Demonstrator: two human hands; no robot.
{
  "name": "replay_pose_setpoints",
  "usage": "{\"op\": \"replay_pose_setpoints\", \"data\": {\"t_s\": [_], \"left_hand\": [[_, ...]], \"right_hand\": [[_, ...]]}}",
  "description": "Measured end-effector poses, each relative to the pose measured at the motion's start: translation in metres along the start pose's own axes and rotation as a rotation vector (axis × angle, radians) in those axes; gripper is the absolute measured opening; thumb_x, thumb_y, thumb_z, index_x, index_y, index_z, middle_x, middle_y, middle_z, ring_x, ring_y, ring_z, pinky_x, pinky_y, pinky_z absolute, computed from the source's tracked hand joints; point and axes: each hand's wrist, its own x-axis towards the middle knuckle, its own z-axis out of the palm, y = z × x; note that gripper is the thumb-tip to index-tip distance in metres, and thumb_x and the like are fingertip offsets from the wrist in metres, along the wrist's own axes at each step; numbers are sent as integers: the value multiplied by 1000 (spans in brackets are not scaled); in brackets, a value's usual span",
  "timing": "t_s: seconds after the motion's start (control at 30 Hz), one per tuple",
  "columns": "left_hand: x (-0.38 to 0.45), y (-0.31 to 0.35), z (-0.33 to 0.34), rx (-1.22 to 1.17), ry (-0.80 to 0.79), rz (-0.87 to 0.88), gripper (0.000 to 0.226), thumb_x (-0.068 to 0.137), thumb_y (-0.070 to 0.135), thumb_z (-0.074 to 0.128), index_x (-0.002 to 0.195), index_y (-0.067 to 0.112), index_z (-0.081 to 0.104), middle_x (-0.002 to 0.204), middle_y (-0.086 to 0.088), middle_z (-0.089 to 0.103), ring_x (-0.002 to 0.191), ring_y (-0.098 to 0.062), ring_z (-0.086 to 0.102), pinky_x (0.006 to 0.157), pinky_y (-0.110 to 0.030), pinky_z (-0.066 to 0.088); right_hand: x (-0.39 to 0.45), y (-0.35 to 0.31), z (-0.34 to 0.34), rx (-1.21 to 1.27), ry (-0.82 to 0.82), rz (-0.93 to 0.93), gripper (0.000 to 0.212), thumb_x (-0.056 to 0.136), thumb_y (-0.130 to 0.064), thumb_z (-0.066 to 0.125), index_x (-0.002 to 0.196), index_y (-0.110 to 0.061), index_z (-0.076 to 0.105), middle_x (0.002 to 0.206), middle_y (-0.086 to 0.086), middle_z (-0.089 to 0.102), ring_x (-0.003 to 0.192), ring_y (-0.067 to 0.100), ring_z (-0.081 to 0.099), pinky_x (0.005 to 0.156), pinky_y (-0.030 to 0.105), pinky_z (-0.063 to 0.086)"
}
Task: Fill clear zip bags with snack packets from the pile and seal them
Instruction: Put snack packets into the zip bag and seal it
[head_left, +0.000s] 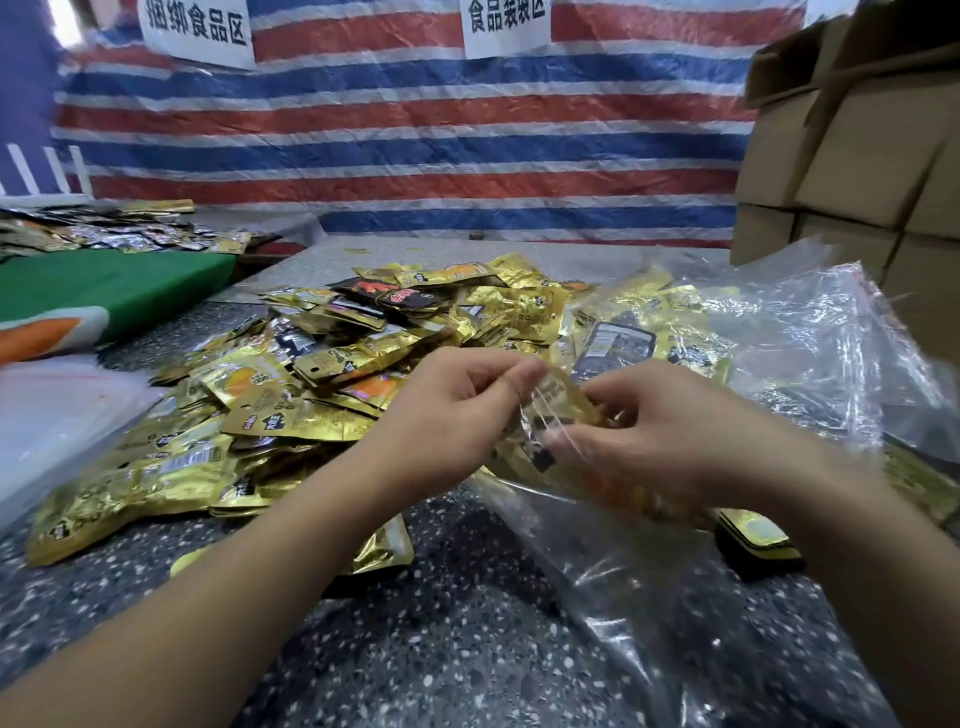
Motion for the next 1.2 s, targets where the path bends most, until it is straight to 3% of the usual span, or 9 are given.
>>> {"op": "replay_pose_setpoints", "data": {"t_s": [0.17,0.27,0.33,0.47,0.7,0.83,0.93,1.07,1.2], "left_hand": [[5,3,-3,-36,139,-62,29,101,29,50,94,20,76,83,-17,73,79,-38,68,73,-55,56],[6,4,-7,-108,123,-106,33,102,30,48,93,15,75,81,-15,74,73,-30,72,70,-47,60],[7,5,-10,-134,80,-121,34,102,32,46,93,14,74,79,-12,74,67,-22,69,66,-39,58],[8,10,-13,-205,41,-118,36,103,33,45,91,13,72,81,-13,74,68,-21,67,64,-32,55],[4,14,-18,-257,-11,-171,41,79,55,57,94,20,74,91,-5,77,84,-24,73,78,-44,59],[3,27,-19,-214,-47,-207,24,93,34,57,85,22,76,83,-3,77,75,-17,72,70,-33,58],[5,46,-22,-274,-34,-148,24,97,27,53,90,15,72,88,-3,77,79,-16,74,70,-28,60],[7,74,-25,-321,-19,-109,26,102,24,46,91,11,66,83,-2,77,75,-19,74,73,-36,60],[4,97,-31,-393,17,-66,27,103,23,44,89,11,63,76,-3,75,64,-20,73,58,-29,58]], "right_hand": [[-6,10,-12,52,50,-49,61,78,-79,32,91,-36,72,76,-8,73,65,8,68,58,36,56],[-6,11,-10,-46,49,-146,32,87,-62,45,94,-43,70,77,-21,70,64,3,66,53,33,54],[-4,13,-10,-87,148,-202,17,93,-40,55,88,-36,71,73,-14,69,61,9,63,56,43,53],[-2,10,-13,-71,325,-267,20,90,-34,55,76,-29,67,66,-7,64,62,18,60,58,48,52],[-1,-2,-24,35,297,-295,22,96,-15,60,77,-23,70,70,-4,66,62,14,61,57,31,47],[-5,-13,-44,5,270,-311,16,93,-19,65,80,-26,72,63,-2,67,63,18,66,67,47,57],[-12,-25,-62,-14,287,-371,10,91,-23,67,83,-24,73,70,-7,69,62,10,66,66,36,58],[-17,-41,-83,-53,326,-426,11,92,-24,66,90,-17,74,67,-16,67,57,7,63,53,14,47],[-21,-55,-96,-76,344,-476,10,95,-21,66,87,-17,70,61,-21,63,51,5,58,48,8,39]]}}
